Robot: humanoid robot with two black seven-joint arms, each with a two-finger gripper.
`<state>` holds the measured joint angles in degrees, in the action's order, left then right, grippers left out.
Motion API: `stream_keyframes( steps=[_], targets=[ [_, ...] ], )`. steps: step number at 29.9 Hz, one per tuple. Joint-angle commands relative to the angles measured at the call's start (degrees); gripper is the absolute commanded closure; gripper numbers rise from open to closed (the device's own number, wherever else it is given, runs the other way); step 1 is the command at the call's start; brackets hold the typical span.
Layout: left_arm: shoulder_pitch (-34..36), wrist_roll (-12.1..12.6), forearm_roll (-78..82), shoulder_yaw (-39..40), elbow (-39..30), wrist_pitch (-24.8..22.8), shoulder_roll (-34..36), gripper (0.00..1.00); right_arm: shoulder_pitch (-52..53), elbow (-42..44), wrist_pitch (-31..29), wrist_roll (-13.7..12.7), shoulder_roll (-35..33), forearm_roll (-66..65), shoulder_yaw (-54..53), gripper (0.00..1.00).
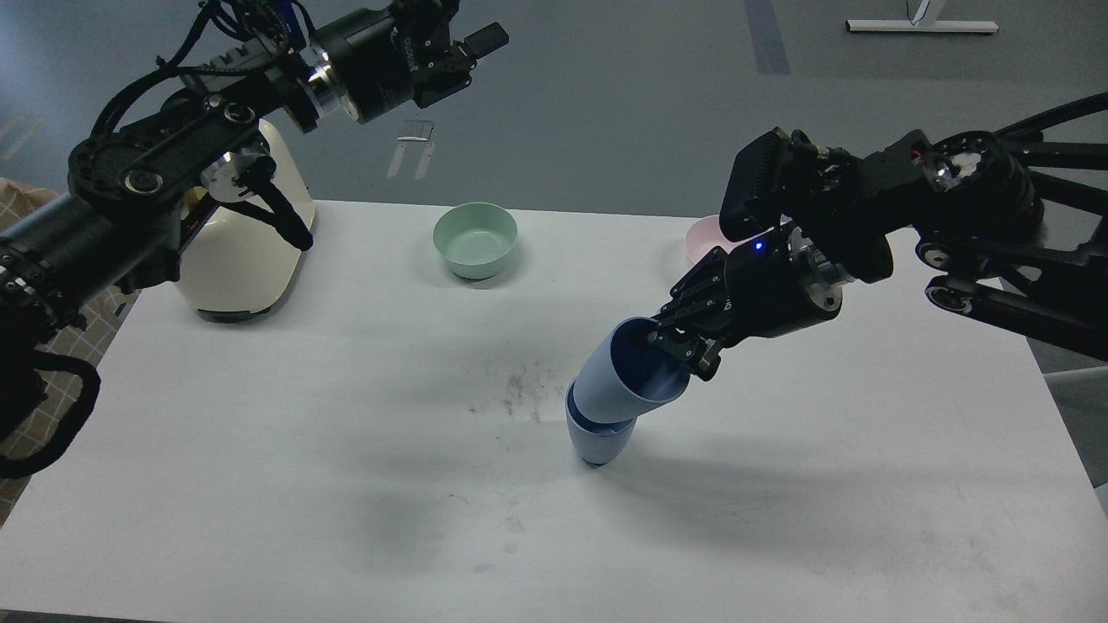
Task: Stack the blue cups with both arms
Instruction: 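Lower the held cup into the middle blue cup with the right gripper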
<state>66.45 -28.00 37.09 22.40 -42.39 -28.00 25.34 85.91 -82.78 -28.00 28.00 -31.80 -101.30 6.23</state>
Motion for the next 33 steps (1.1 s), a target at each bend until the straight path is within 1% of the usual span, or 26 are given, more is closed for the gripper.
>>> stream_keyframes(
  steps=[1, 7, 33],
  targets=[
    [0.0, 0.0, 0.0, 0.09, -0.06, 0.0, 0.33, 0.04, -0.22, 1.13, 0.0, 0.0, 1.56, -0.39, -0.16, 1.0],
    [0.0, 0.0, -0.09, 0.1, -0.06, 0.0, 0.41, 0.04, -0.31, 4.38, 0.0, 0.0, 3.41, -0.39, -0.16, 1.0],
    [0.0, 0.0, 0.0, 1.15, 0.03, 0.0, 0.59, 0.04, -2.06, 4.74, 0.0, 0.0, 4.82, -1.8, 0.01, 1.0]
  ],
)
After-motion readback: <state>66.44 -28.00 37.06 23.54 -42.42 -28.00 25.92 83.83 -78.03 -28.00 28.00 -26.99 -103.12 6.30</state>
